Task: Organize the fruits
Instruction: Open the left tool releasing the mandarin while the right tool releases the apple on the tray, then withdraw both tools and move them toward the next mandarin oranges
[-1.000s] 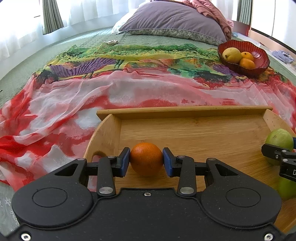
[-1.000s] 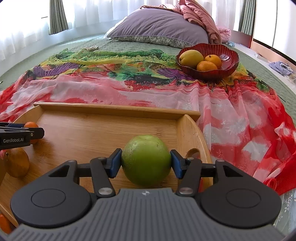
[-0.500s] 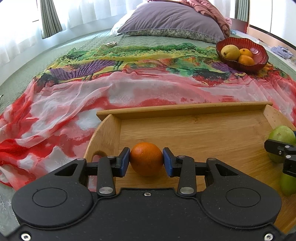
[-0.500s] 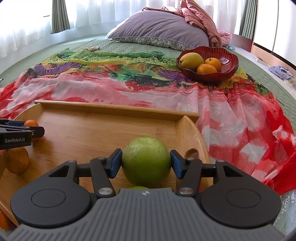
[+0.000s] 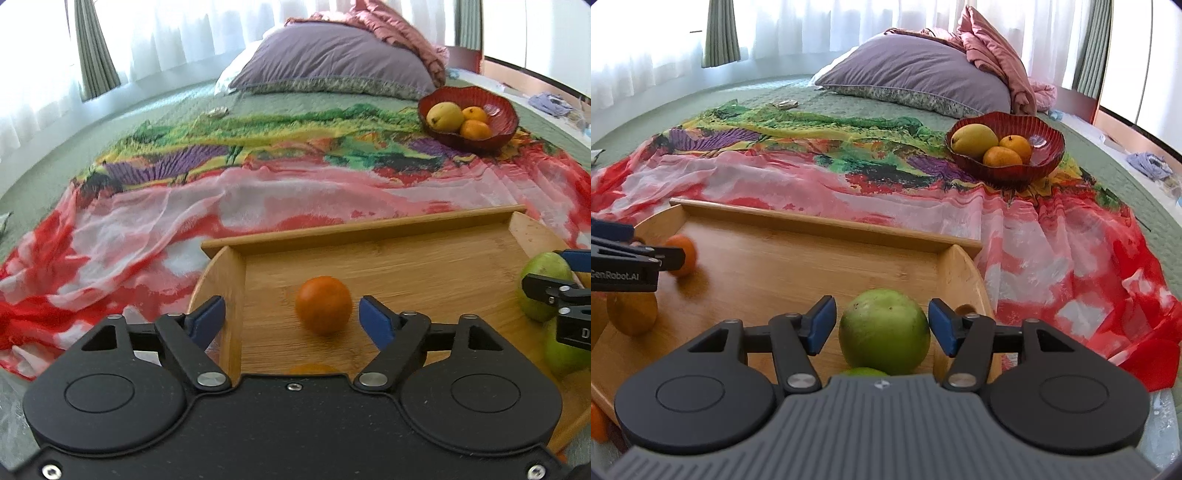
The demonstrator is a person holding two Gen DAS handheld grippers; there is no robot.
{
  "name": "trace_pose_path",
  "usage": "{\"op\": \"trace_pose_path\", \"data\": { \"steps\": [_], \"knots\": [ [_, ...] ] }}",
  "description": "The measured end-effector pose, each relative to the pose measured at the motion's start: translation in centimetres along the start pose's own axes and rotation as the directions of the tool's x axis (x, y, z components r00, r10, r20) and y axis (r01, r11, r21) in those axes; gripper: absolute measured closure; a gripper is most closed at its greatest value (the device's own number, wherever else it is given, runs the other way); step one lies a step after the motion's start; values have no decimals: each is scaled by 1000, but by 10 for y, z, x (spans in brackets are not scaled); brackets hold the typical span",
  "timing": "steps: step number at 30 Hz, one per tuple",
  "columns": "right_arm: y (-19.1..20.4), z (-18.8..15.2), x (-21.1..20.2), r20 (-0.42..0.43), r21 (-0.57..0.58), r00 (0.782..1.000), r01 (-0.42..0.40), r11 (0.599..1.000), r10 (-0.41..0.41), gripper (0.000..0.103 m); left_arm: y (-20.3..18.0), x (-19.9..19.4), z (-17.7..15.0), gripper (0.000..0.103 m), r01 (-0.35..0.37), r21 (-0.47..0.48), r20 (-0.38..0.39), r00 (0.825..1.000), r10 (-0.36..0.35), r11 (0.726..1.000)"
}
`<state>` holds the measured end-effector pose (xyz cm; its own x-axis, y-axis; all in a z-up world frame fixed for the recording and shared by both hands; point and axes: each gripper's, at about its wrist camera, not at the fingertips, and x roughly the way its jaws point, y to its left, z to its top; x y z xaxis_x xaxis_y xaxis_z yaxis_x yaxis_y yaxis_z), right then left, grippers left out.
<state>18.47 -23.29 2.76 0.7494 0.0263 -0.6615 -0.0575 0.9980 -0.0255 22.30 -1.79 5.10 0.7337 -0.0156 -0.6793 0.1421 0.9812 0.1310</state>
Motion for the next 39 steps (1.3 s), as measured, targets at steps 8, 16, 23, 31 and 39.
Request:
{"op": "trace_pose_path", "data": {
  "steps": [8, 16, 23, 31, 39],
  "knots": [
    [5, -4, -16, 30, -42, 1000, 2, 999, -1, 23, -3, -26, -14, 15, 13, 29, 37, 999, -14, 999],
    [7, -12, -40, 74, -52, 997, -17, 999, 21, 15, -5, -56, -32, 6, 39, 50, 77, 996, -43, 998],
    [12, -21, -62, 111, -54, 993, -42, 998, 47, 13, -8, -79, -48, 5, 66, 46, 99, 993, -71, 997],
    [18, -41, -83, 147, -56, 987, -57, 997, 65, 6, -12, -102, -70, 5, 87, 53, 131, 987, -94, 995],
    [28, -67, -100, 175, -106, 982, -50, 993, 68, 2, -20, -118, -98, 0, 68, 81, 170, 982, -81, 994]
  ]
}}
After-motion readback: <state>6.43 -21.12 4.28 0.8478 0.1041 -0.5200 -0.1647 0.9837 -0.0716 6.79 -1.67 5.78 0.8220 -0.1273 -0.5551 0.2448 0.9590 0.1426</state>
